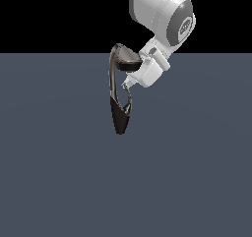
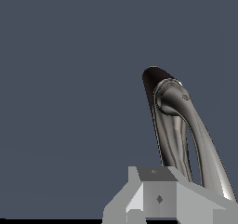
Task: Turn on the faucet by rotating a designated handle.
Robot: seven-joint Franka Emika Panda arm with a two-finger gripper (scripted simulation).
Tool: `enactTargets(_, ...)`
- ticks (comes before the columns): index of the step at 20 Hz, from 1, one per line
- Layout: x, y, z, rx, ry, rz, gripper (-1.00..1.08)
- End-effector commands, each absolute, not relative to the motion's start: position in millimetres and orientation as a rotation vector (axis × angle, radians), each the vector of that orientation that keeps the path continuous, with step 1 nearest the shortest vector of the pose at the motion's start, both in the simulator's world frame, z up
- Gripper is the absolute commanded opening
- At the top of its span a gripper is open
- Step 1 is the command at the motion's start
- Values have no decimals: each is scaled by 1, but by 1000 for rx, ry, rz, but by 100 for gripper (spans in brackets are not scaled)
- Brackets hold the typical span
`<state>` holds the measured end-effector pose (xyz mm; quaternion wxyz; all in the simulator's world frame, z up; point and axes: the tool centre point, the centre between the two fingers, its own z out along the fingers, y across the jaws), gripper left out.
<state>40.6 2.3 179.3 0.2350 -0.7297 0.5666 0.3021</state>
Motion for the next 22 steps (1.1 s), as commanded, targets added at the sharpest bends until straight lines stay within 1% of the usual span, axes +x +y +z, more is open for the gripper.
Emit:
enactTargets(1, 34, 2, 181, -2002, 1555, 828, -100)
enactTargets(13, -1, 2, 189, -2002, 1555, 828, -100)
enactTargets(15, 6, -2, 186, -1997, 1564, 812, -100)
enactTargets(22, -20, -15, 179, -1999, 1559, 820, -100)
